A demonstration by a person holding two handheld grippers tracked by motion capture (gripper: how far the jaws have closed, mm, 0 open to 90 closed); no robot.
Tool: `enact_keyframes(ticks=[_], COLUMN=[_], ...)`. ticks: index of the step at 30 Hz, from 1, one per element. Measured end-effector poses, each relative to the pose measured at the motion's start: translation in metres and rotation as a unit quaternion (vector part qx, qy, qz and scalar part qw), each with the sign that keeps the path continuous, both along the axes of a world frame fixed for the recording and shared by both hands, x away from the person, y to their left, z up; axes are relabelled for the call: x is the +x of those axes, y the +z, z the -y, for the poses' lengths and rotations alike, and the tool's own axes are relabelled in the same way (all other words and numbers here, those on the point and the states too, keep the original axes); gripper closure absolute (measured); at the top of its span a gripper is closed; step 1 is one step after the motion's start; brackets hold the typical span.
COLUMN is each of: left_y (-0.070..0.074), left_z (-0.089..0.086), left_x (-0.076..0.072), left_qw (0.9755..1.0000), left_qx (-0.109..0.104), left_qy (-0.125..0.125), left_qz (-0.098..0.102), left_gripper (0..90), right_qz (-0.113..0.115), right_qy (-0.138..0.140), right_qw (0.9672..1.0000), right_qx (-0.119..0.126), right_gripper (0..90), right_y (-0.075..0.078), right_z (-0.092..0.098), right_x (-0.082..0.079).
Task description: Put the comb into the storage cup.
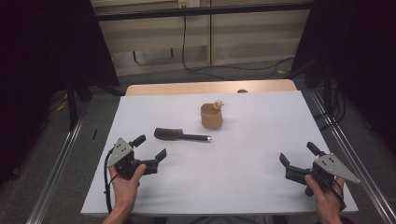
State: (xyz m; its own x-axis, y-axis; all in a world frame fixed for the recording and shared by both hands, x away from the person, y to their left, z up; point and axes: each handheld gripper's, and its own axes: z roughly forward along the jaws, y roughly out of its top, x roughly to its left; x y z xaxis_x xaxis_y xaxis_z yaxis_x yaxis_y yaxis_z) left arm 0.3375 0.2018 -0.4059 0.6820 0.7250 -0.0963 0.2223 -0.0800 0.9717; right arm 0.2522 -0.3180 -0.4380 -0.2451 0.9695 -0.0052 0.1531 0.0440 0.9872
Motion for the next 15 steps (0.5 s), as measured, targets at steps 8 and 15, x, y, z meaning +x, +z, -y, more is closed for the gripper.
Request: enact_keyframes(ticks=[8,15], left_y=[-0.001,0.0], left_z=[0.015,0.027], left_x=[0.012,0.018], left_qw=[0.9999,0.9997], left_qx=[-0.007,0.0], left_qy=[-0.011,-0.022], left_qz=[0.003,0.011], left_gripper=[3.5,3.9], right_qz=[0.0,0.004], right_qy=[0.001,0.005], right_qw=[1.0,1.0], right_qx=[-0.001,-0.001], right_gripper=[0.0,0.0], right_y=[0.0,0.001], right_z=[-0.001,-0.001], right_x=[0.0,-0.002])
